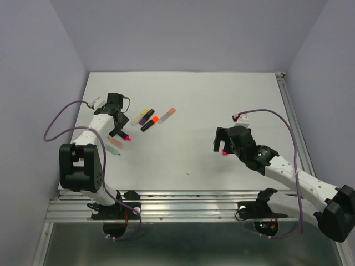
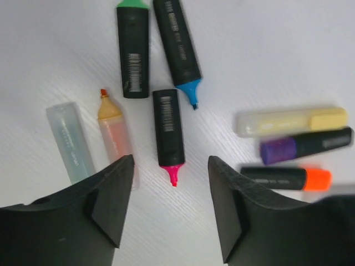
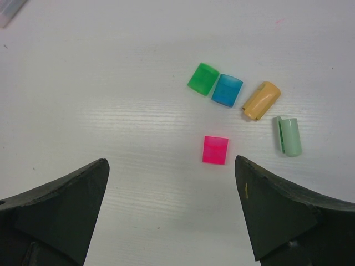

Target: Open the pen caps

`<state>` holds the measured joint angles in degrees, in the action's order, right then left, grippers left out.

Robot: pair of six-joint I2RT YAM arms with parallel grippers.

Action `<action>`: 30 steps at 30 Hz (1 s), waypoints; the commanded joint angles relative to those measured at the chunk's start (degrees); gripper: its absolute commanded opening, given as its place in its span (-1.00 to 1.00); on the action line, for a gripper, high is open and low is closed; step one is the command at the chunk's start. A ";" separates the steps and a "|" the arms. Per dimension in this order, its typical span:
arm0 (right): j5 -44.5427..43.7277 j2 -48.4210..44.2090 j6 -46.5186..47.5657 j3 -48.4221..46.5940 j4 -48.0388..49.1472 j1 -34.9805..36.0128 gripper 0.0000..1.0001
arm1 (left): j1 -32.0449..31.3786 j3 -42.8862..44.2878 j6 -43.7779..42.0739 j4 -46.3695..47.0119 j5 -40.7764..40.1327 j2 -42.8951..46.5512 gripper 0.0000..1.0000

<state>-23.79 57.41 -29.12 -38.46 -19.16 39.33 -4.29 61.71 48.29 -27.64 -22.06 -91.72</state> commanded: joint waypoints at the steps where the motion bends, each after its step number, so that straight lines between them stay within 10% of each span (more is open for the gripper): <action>1: -0.29 -0.80 0.65 0.93 2.55 -0.40 1.00 | -1.32 -0.71 -9.84 8.35 8.49 10.13 0.43; 4: 0.32 -0.98 0.82 1.01 2.72 -0.40 1.00 | -4.49 -1.68 -19.59 17.05 19.02 13.58 0.96; 20: 7.88 -4.06 4.51 3.13 7.20 -0.40 1.00 | -15.48 16.68 -48.02 19.21 43.14 -6.97 0.98; 30: 7.35 -2.57 4.25 2.86 6.77 -0.40 1.00 | -15.57 26.70 -51.98 12.79 39.91 -20.42 0.98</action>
<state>-15.94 54.39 -25.28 -36.58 -14.92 39.33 -20.12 84.88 -0.75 -12.47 18.79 -110.17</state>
